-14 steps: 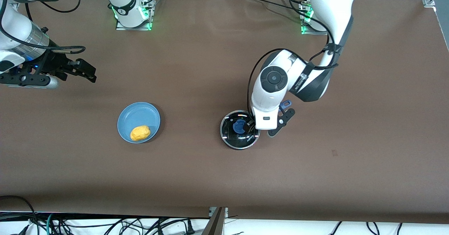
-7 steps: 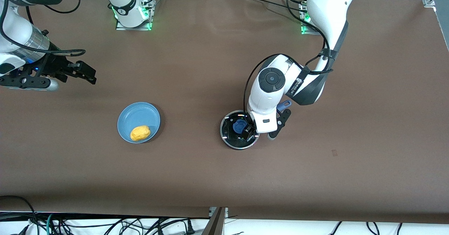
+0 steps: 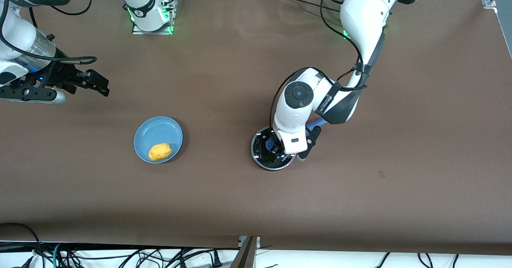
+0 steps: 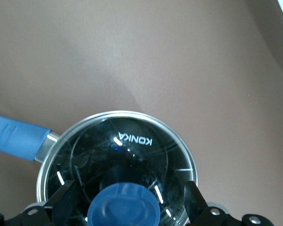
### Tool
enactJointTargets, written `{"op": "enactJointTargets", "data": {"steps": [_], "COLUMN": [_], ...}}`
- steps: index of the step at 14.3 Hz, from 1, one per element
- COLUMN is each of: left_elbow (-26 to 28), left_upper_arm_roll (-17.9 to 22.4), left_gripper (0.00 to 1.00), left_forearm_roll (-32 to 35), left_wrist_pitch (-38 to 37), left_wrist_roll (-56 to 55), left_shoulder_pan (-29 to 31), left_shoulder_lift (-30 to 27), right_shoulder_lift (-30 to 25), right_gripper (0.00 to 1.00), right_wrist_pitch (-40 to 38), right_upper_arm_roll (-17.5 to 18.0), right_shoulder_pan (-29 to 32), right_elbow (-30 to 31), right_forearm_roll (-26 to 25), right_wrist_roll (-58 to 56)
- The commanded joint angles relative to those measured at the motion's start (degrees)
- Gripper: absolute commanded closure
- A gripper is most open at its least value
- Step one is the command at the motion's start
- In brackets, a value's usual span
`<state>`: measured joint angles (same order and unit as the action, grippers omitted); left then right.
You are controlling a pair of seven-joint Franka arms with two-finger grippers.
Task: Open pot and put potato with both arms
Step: 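Lower the left gripper and grasp the blue lid knob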
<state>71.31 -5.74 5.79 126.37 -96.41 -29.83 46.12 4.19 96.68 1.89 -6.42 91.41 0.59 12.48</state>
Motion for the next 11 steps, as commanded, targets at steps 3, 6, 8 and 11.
{"op": "enactJointTargets", "data": {"steps": [3, 6, 8, 11], "left_elbow": [-2.4, -2.3, -2.3, -2.1], "left_upper_arm_roll": [1.3, 2.0, 3.3, 3.3], "left_gripper": [0.00, 0.00, 0.00, 0.00], "left_forearm_roll": [1.4, 1.4, 1.4, 1.5], "left_wrist_pitch": [-0.2, -0.2, -0.2, -0.3], "left_wrist_roll": [-2.4, -2.4, -2.1, -0.7], "left_shoulder_pan": [-2.3, -3.2, -4.4, -4.4], "left_shoulder_lift": [1.7, 2.7, 2.9, 2.9], "right_shoulder_lift": [0.6, 0.6, 1.1, 1.6], "right_gripper": [0.00, 0.00, 0.00, 0.00], "right_wrist_pitch": [-0.2, -0.1, -0.2, -0.3], "right_upper_arm_roll": [0.0, 0.0, 0.0, 0.0], "right_shoulder_pan": [0.9, 0.6, 0.5, 0.7], "right_elbow": [-1.0, -1.0, -1.0, -1.0], "right_forearm_roll": [0.0, -0.1, -0.1, -0.2], "right_wrist_roll": [-0.4, -0.3, -0.3, -0.4]}}
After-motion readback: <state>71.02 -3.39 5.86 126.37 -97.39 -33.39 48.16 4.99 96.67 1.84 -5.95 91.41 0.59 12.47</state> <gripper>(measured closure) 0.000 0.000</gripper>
